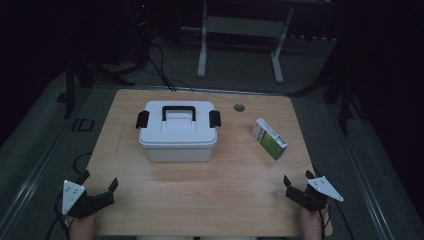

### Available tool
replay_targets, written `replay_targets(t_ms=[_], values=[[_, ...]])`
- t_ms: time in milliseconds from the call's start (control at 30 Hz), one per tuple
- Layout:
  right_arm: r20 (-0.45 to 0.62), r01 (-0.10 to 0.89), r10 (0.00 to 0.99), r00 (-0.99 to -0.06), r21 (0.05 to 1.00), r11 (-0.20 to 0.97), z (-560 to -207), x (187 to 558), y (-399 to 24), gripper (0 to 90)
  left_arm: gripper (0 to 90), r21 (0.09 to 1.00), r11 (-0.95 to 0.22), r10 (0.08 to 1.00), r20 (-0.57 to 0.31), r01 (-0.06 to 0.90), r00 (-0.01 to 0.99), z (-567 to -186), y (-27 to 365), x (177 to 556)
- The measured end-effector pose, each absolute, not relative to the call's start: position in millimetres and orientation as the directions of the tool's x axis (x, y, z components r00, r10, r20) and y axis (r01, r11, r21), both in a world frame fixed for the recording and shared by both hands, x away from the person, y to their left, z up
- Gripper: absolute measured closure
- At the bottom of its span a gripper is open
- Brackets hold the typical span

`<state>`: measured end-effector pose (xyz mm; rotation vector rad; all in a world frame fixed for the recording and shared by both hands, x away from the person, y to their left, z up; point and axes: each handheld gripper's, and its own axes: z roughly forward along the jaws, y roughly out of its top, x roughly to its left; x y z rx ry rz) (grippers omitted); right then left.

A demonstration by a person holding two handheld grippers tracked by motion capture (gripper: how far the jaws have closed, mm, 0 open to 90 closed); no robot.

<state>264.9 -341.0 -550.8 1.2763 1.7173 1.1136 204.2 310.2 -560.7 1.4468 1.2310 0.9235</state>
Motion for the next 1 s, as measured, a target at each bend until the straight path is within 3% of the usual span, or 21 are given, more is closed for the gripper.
replay_targets(t_ms=[267,333,633,733,1000], values=[[-0.009,0.368,0.962,-0.274,0.923,0.114,-551.2,264.1,-340.9,13.9,0.0,0.964,-0.039,0.987,-0.004,0.263,0.161,-560.4,311.0,207.2],[0.043,0.381,0.954,-0.295,0.921,0.076,-551.3,263.9,-339.8,14.0,0.0,0.960,-0.017,0.988,-0.027,0.280,0.150,-560.0,312.9,208.6],[0.053,0.393,0.935,-0.352,0.915,0.096,-546.1,260.0,-315.7,12.3,0.0,0.947,-0.005,0.988,-0.045,0.320,0.146,-559.0,316.2,213.7],[0.095,0.385,0.904,-0.416,0.920,0.081,-545.1,258.7,-305.8,12.3,0.0,0.947,-0.006,0.984,-0.052,0.321,0.170,-557.3,315.5,215.0],[0.042,0.381,0.871,-0.489,0.909,0.170,-544.6,268.0,-276.8,13.5,0.0,0.927,0.007,0.952,-0.121,0.376,0.282,-550.9,311.5,224.3]])
